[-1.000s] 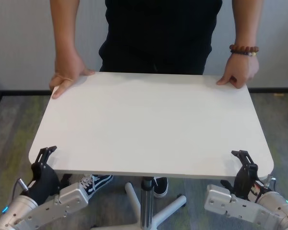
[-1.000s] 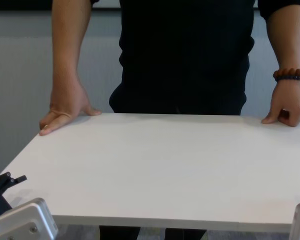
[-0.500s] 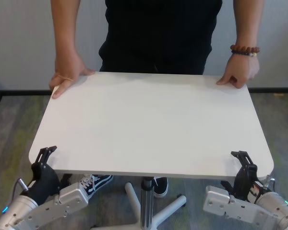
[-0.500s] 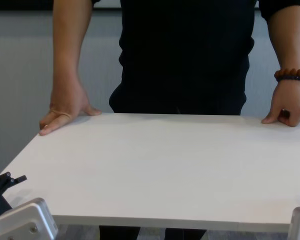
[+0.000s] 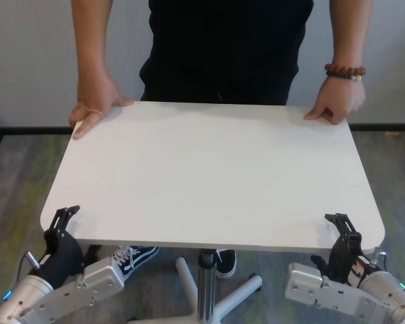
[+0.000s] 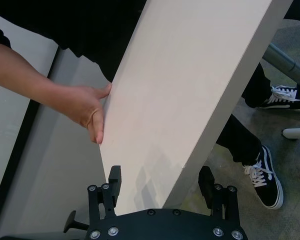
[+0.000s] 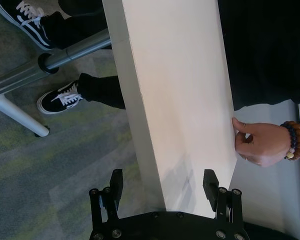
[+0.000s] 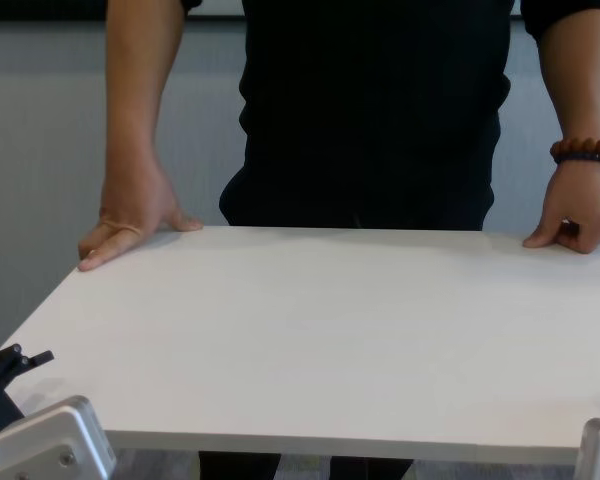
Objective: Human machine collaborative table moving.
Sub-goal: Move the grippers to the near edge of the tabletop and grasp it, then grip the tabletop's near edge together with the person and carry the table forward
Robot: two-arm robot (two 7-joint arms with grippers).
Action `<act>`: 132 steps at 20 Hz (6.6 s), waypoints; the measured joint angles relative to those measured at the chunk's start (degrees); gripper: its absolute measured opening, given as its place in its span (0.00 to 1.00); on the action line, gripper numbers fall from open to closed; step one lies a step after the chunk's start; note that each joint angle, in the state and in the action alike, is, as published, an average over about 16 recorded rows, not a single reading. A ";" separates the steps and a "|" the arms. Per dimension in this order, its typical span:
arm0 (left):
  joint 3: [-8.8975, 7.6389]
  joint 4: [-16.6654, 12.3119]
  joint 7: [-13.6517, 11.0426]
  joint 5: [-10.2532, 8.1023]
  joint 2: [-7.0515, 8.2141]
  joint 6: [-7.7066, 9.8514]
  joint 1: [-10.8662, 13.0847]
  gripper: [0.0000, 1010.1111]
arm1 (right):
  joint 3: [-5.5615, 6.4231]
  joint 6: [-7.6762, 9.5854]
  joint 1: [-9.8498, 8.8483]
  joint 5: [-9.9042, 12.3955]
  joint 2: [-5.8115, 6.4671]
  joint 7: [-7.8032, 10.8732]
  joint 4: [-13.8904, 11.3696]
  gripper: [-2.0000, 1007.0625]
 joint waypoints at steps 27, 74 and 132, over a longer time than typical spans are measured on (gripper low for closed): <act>0.00 0.00 0.00 0.00 0.00 0.00 0.00 0.99 | -0.03 0.00 0.02 0.23 0.05 0.06 0.00 1.00; 0.00 0.00 0.00 0.00 0.00 0.00 0.00 0.99 | 2.69 -2.15 -1.74 -7.70 -2.98 -1.79 0.72 1.00; 0.01 0.00 -0.03 0.03 0.00 0.01 0.01 0.41 | 2.70 -2.10 -1.77 -7.65 -3.01 -1.74 0.76 0.36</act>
